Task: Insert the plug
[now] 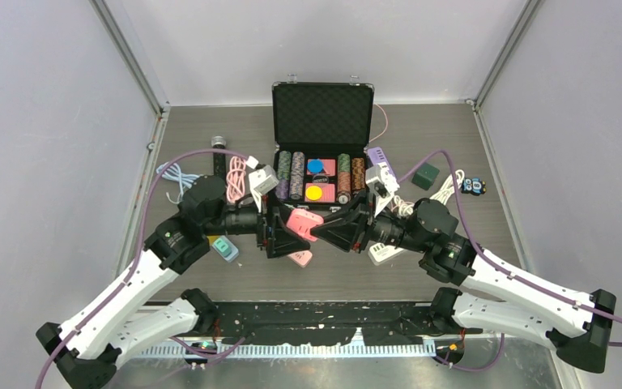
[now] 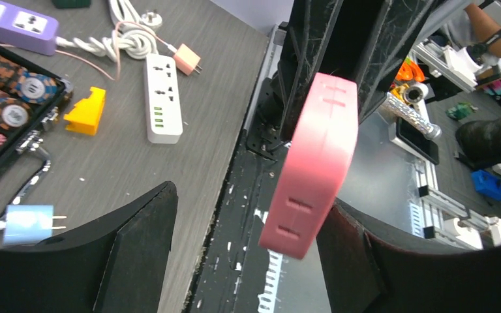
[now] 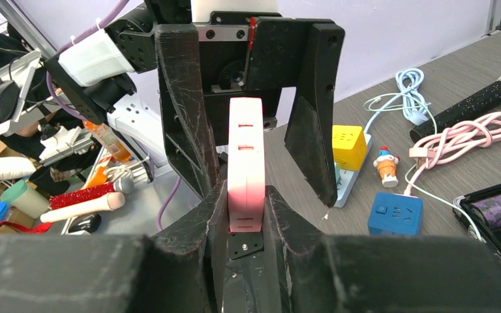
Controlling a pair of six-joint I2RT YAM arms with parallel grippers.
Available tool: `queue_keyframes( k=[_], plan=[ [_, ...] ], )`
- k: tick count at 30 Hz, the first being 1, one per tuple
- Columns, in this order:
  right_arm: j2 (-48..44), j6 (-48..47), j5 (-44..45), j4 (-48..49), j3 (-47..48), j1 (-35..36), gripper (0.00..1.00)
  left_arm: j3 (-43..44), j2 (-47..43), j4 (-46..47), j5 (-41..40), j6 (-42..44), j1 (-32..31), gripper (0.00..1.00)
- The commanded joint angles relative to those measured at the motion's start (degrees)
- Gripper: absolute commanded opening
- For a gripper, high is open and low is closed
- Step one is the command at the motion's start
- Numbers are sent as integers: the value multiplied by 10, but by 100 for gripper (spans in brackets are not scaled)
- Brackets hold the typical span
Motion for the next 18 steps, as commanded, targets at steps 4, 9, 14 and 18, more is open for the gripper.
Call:
queue_keyframes(
  k=[4, 9, 14, 18],
  plan=[
    [1, 26, -21, 44, 3, -13, 5, 8, -54, 12, -43, 18, 29, 74],
    [12, 30, -41, 41, 3, -16, 5, -1, -73, 44, -42, -7, 44, 66],
    [31, 32, -65, 40, 8, -17, 5, -1, -69, 56, -43, -27, 53, 62],
    [50, 34, -87, 39, 15, -17, 5, 1, -59, 66, -25, -41, 61, 43]
  ],
)
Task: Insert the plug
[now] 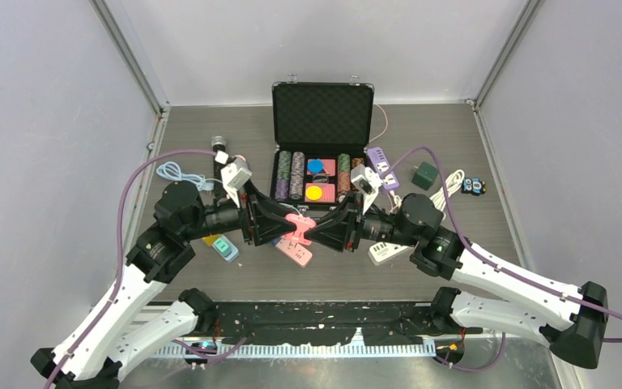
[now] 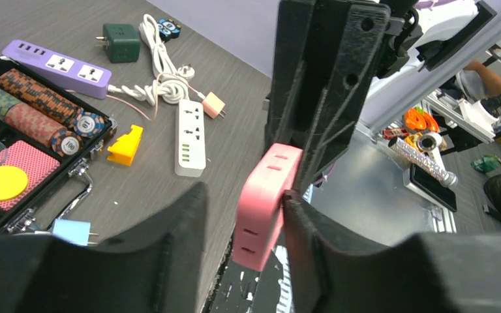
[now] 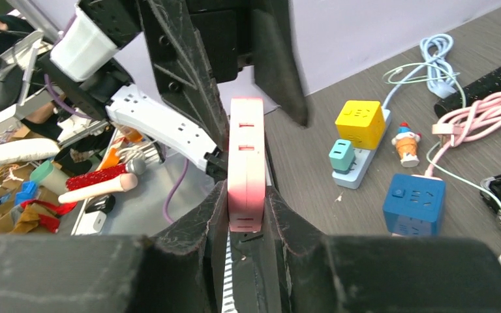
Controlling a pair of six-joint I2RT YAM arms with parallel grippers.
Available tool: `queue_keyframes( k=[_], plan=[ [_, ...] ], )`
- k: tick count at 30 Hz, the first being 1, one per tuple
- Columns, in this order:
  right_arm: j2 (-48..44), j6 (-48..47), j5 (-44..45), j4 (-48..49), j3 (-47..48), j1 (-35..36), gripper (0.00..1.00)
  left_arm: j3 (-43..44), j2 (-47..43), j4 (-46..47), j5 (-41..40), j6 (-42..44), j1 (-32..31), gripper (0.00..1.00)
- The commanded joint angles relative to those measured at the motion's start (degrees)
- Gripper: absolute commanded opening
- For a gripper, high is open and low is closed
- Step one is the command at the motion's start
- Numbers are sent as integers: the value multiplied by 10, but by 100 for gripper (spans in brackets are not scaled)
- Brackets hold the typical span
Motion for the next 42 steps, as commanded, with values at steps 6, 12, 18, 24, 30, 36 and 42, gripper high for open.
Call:
queue_keyframes(
  k=[6, 12, 18, 24, 30, 36, 42],
  plan=[
    [30, 8, -47, 15, 29, -3, 5, -8, 26, 62, 88, -29, 12, 0],
    [57, -9, -58, -23, 59, -3, 45, -24, 20, 84, 127, -14, 12, 0],
    [103, -37, -111, -36, 84, -4, 67, -12, 26, 58, 147, 15, 11, 0],
    [121, -48, -150, -47, 98, -4, 61, 10, 25, -13, 136, 68, 11, 0],
    [125, -89, -149, -109, 117, -4, 60, 25, 27, -61, 135, 100, 11, 0],
    [144, -116, -163, -144, 135, -4, 59, 27, 28, -70, 133, 103, 12, 0],
    [163, -118, -177, -145, 137, -3, 57, 31, 32, -67, 133, 102, 12, 0]
  ],
)
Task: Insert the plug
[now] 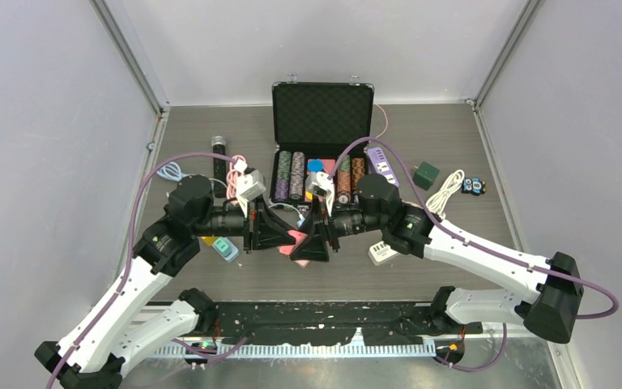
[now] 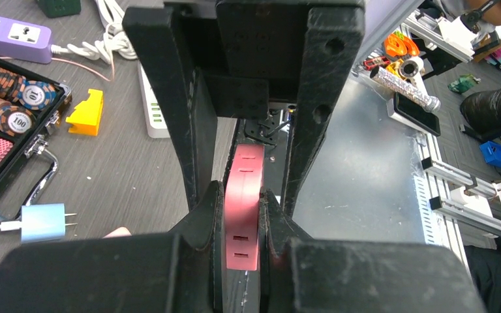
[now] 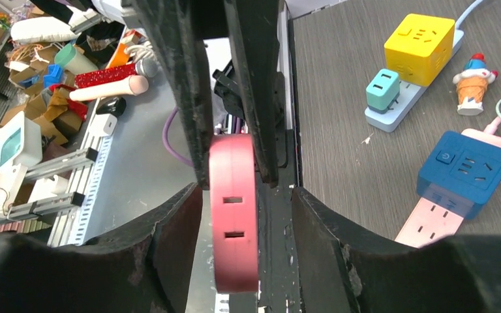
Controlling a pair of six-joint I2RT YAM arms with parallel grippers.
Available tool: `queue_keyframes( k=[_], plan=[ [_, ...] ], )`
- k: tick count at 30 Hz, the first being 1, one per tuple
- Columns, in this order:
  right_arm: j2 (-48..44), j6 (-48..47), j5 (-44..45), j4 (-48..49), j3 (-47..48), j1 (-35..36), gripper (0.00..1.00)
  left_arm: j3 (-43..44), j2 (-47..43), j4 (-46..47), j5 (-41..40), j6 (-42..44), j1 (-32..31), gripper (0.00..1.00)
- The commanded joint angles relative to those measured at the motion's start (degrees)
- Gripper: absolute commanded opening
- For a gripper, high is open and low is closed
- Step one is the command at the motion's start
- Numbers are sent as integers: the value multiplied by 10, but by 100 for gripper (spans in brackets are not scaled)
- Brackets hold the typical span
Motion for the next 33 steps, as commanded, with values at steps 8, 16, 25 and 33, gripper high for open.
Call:
queue_keyframes(
  k=[8, 16, 25, 33],
  plan=[
    [15, -11, -11, 5, 20, 2, 42, 38, 7, 7, 11, 10, 0, 0],
    [-2, 7, 13, 34, 2, 2, 65, 37, 9, -9, 10, 21, -1, 0],
    [-7, 8, 21, 31, 2, 2, 50, 40, 13, -23, 9, 27, -1, 0],
    [7, 5, -5, 29, 6, 2, 51, 44, 11, -27, 3, 28, 0, 0]
  ],
)
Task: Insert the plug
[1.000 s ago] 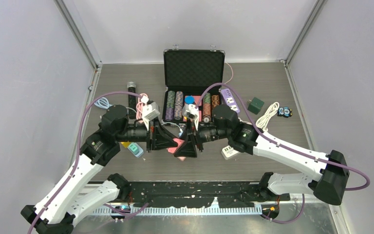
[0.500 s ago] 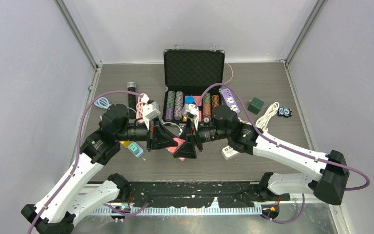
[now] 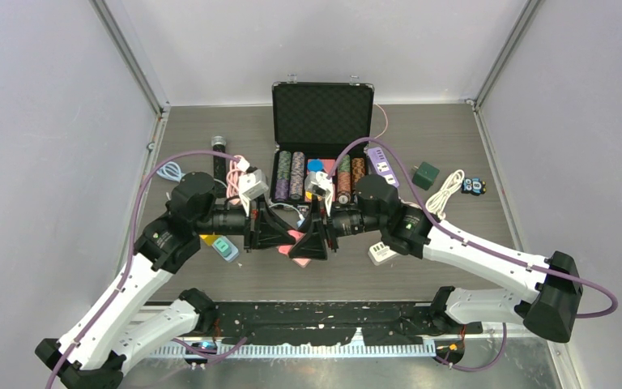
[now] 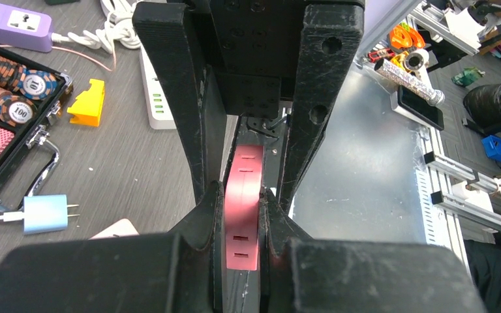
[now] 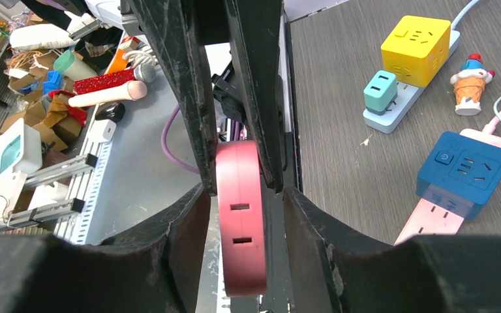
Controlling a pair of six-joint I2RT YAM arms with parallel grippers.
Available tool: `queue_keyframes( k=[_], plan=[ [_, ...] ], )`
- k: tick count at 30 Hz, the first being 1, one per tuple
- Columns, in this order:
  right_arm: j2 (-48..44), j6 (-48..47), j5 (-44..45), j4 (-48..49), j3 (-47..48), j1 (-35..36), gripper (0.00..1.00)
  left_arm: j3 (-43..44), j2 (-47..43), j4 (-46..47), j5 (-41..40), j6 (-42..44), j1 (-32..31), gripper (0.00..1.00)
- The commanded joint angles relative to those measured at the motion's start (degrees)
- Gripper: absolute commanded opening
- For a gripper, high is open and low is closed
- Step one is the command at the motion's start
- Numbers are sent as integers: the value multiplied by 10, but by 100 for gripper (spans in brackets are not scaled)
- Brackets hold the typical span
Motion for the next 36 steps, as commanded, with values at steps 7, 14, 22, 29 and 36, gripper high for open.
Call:
queue_keyframes(
  k=[7, 14, 22, 29, 36],
  plan=[
    [4, -16, -24, 7, 13, 0, 53, 30, -3, 1, 5, 10, 0, 0],
    [9, -21, -27, 0, 19, 1, 40, 30, 0, 2, 3, 6, 0, 0],
    [7, -27, 2, -10, 19, 4, 6, 36, 13, -6, -5, 1, 0, 10],
    [-3, -16, 76, -13, 1, 4, 5, 43, 1, -51, -92, 29, 0, 85],
    [14, -11, 245, -13, -42, 19, 5, 34, -40, -92, -372, 32, 0, 89]
  ],
)
